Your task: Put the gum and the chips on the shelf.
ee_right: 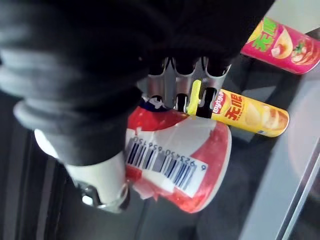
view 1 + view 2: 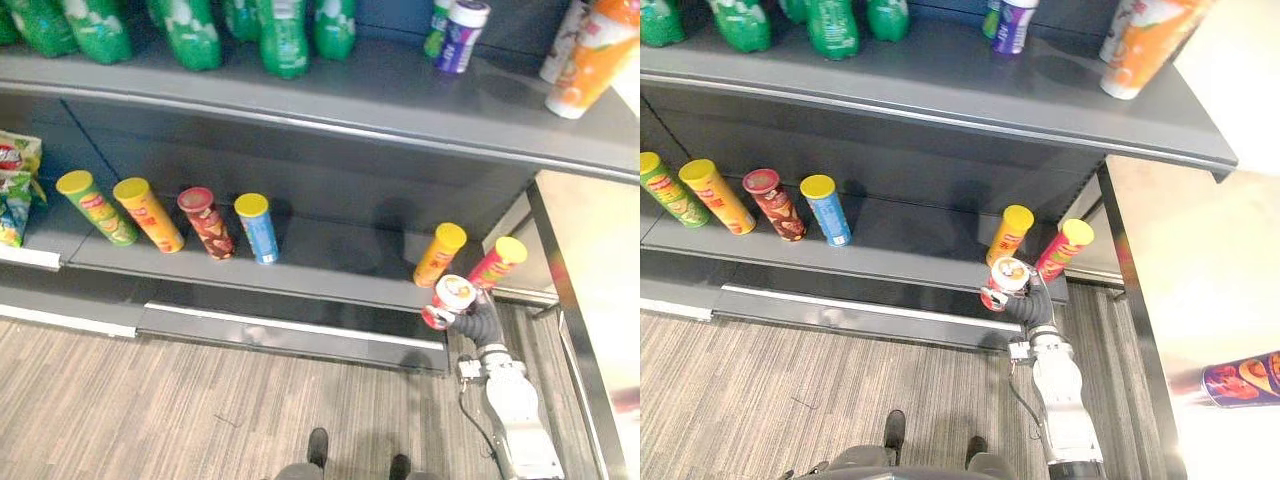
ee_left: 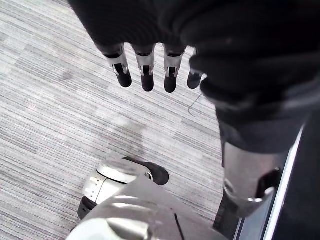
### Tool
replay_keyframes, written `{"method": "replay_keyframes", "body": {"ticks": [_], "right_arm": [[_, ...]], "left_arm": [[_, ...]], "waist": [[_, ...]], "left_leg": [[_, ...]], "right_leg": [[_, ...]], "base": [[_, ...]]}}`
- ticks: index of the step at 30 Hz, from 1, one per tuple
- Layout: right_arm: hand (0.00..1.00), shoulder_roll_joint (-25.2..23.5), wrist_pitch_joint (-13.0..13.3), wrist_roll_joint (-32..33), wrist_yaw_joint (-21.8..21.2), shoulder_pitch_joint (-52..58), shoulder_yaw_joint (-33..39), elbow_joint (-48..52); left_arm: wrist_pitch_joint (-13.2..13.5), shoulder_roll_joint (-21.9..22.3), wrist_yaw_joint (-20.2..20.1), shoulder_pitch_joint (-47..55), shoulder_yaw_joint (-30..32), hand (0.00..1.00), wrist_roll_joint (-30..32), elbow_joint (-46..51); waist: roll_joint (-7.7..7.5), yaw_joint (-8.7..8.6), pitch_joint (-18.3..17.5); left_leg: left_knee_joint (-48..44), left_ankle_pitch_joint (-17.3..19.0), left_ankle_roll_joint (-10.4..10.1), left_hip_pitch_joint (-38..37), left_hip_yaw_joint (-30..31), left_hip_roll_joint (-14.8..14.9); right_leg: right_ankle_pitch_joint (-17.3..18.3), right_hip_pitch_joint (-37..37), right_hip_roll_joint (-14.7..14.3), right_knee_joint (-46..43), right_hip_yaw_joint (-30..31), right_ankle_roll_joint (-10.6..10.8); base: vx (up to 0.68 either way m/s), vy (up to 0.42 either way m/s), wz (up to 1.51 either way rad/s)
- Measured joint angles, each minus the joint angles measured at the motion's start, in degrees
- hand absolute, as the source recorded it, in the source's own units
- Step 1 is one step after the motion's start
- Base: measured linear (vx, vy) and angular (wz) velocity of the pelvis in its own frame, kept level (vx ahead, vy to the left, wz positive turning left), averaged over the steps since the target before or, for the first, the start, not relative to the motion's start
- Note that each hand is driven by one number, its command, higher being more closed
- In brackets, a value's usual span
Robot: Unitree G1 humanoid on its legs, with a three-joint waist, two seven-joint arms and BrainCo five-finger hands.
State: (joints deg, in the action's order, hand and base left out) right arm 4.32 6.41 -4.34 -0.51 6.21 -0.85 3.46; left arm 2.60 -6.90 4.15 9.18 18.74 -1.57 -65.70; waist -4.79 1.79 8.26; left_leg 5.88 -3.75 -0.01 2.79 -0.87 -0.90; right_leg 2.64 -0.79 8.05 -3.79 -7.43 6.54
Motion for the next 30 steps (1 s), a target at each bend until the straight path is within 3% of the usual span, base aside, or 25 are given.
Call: {"method": "replay_keyframes", "body": {"ticks": [7, 17, 30], "right_arm": [[1.0, 1.1, 0.0, 0.0, -0.2, 0.2, -2.1, -1.3], [1.0, 1.5, 0.0, 0.0, -1.3, 0.1, -4.9, -2.4], [1.0, 1.6, 0.0, 0.8, -1.4, -0.6, -6.9, -4.1]], "left_arm": [[0.0, 0.0, -0.1, -0.4, -1.9, 0.0, 0.0, 0.3], [0.0, -0.1, -0.2, -0.4, -2.6, 0.0, 0.1, 0.3], [0.0, 0.1, -0.4, -0.7, -0.3, 0.0, 2.9, 0.0]], "waist": [[0.97, -0.8, -0.2], [1.02, -0.48, -0.3], [0.98, -1.56, -0.4]], "left_leg": [[0.0, -0.4, -1.2, -0.3, -0.7, 1.2], [0.0, 0.4, -1.4, -2.1, -5.3, 1.9], [0.1, 0.9, -1.8, -4.0, -6.5, 2.2]], "right_leg": [[0.4, 1.0, -1.3, 1.9, -0.1, -0.5], [0.2, 1.1, -1.7, 2.7, 3.8, -0.2], [0.1, 2.4, -1.9, 2.9, 4.7, -0.3]], "base": [[-0.03, -0.051, -0.05], [0.0, 0.004, -0.22], [0.02, 0.0, -0.05]]}}
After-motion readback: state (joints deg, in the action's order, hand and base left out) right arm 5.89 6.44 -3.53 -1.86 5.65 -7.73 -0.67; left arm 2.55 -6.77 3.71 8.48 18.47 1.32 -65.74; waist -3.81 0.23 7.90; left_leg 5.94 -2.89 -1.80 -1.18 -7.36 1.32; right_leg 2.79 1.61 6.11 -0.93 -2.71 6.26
